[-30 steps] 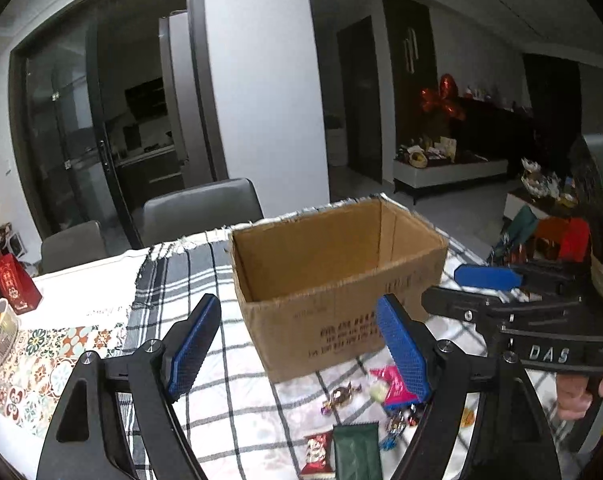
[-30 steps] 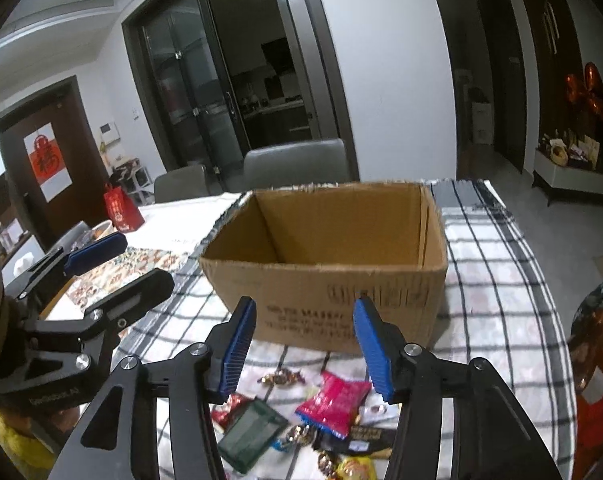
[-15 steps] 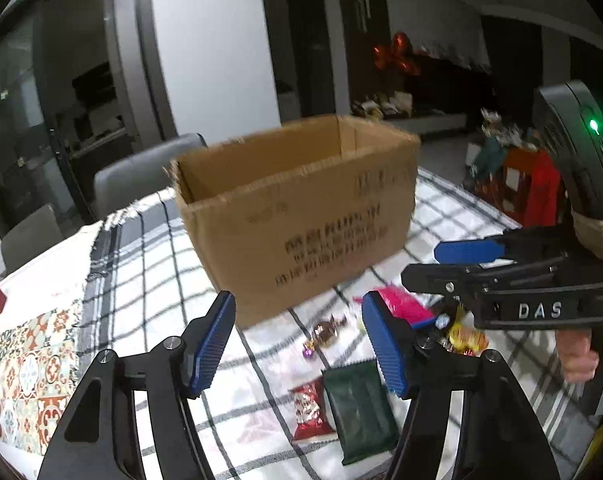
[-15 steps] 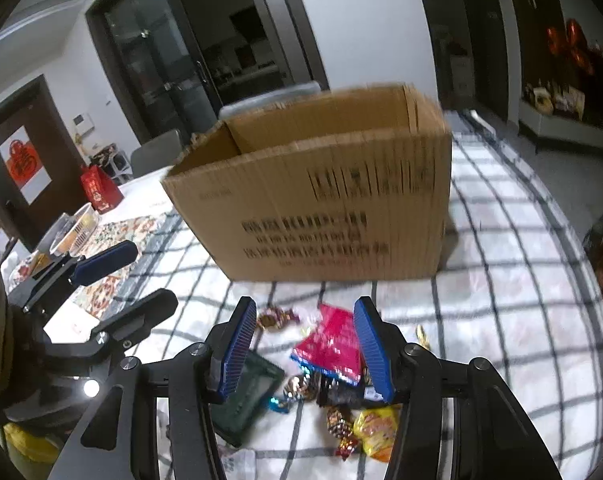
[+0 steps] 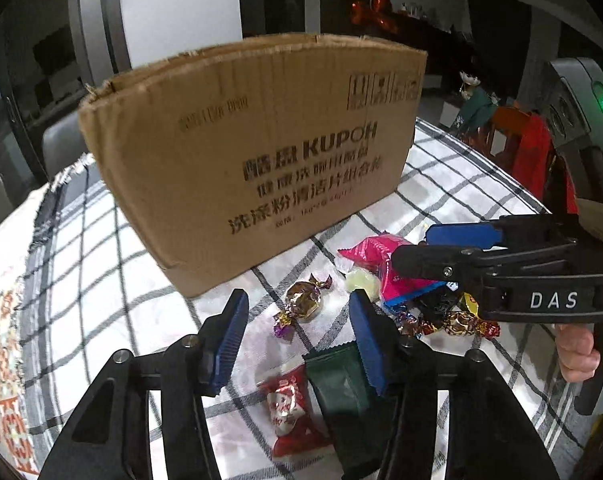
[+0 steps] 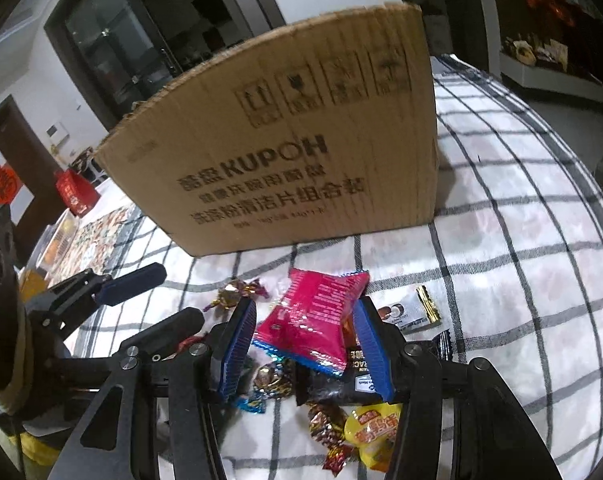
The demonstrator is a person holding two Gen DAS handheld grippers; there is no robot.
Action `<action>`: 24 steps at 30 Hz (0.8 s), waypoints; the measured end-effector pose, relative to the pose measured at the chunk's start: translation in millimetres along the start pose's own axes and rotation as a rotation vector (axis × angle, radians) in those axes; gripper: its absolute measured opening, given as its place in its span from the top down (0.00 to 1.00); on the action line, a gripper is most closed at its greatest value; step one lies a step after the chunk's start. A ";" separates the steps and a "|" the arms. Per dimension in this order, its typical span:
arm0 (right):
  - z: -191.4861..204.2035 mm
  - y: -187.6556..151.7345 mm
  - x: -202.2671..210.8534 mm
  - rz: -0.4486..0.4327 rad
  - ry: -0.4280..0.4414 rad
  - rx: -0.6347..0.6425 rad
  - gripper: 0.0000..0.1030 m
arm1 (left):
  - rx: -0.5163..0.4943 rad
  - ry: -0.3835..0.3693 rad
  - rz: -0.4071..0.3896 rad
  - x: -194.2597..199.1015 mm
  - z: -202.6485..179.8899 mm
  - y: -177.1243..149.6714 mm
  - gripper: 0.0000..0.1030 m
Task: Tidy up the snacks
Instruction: 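Grasp the wrapped candy with the left tool while the right regrasps the pink snack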
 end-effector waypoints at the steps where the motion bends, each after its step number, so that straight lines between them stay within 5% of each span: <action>1: -0.3 -0.5 -1.9 0.004 0.004 -0.004 0.49 | -0.001 -0.003 0.006 -3.4 0.6 -0.3 0.51; 13: -1.2 0.6 -22.5 0.042 0.031 -0.014 0.49 | 0.017 -0.034 0.067 -36.4 -1.4 -4.4 0.62; 18: 0.4 -1.0 -29.4 0.071 0.058 -0.006 0.50 | 0.034 -0.034 0.071 -41.6 0.4 -4.5 0.75; 24: 5.5 -4.0 -31.6 0.067 0.075 0.015 0.60 | 0.061 -0.021 0.057 -39.9 3.9 -3.0 0.77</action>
Point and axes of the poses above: each gripper's, at about its wrist camera, not at the fingertips, and x roughly against the way its jaws point, z to its left, y to its top, the point moved 7 cm from there along -x, roughly the way its jaws point, and after that the axes turned 1 degree about -z, right-handed, at the moved point
